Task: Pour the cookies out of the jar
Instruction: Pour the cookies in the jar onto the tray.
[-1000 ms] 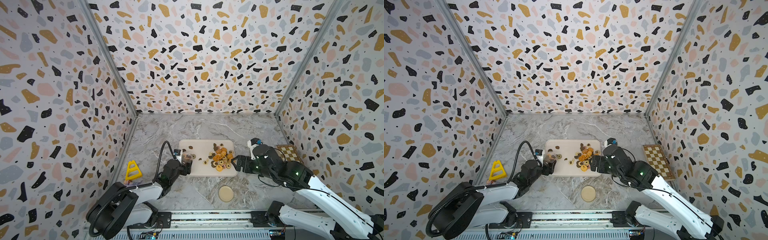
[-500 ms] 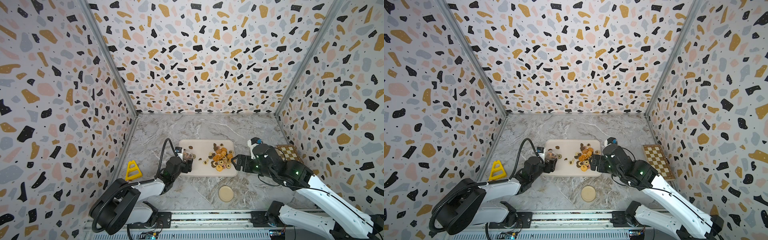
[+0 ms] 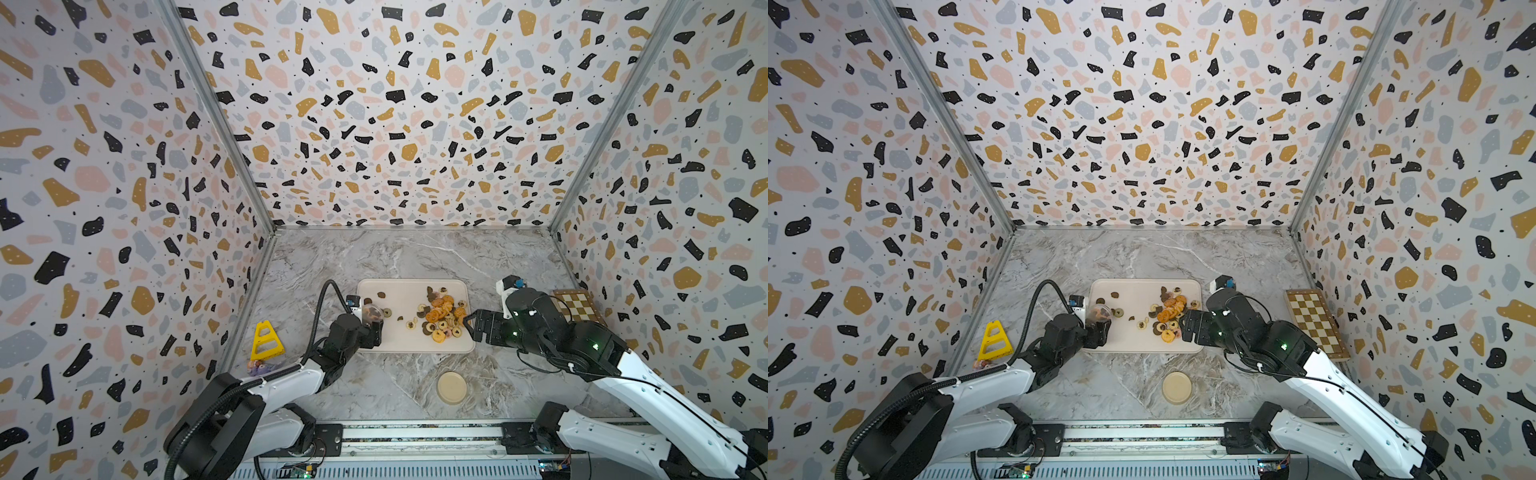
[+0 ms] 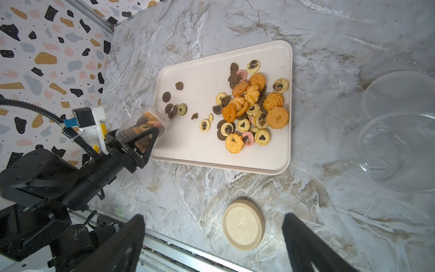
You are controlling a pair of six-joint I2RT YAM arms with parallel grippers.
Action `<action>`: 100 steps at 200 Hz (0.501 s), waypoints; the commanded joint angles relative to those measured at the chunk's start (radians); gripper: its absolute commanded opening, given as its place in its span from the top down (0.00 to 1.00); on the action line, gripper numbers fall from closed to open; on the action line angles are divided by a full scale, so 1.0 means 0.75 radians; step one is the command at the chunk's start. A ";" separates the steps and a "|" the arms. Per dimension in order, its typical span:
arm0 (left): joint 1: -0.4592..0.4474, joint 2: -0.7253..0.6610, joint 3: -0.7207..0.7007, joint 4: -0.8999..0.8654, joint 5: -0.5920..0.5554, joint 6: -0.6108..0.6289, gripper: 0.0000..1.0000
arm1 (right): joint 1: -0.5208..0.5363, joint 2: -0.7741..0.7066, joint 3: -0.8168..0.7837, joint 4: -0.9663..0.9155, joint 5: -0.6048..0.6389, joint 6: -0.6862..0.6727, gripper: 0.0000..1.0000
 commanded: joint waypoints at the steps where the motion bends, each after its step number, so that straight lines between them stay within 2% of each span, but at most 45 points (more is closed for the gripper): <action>1: 0.005 -0.054 0.064 0.050 -0.006 -0.039 1.00 | -0.006 -0.021 0.031 -0.023 0.017 0.009 0.07; 18: 0.005 -0.037 0.088 0.059 -0.003 -0.008 1.00 | -0.005 -0.020 0.026 -0.019 0.017 0.009 0.07; 40: -0.001 -0.076 0.138 -0.039 0.043 -0.023 1.00 | -0.005 -0.020 0.028 -0.022 0.014 0.009 0.07; 54: -0.014 -0.118 0.111 -0.040 -0.003 -0.051 1.00 | -0.005 -0.024 0.033 -0.026 0.021 0.009 0.07; 67: -0.012 -0.057 0.142 -0.037 -0.039 0.008 1.00 | -0.005 -0.019 0.034 -0.021 0.023 0.004 0.07; 81: -0.006 0.012 0.220 -0.118 0.004 0.051 1.00 | -0.006 -0.003 0.040 -0.017 0.012 0.003 0.07; 100: -0.008 -0.001 0.167 -0.071 0.004 -0.042 1.00 | -0.007 -0.004 0.039 -0.013 0.008 0.006 0.07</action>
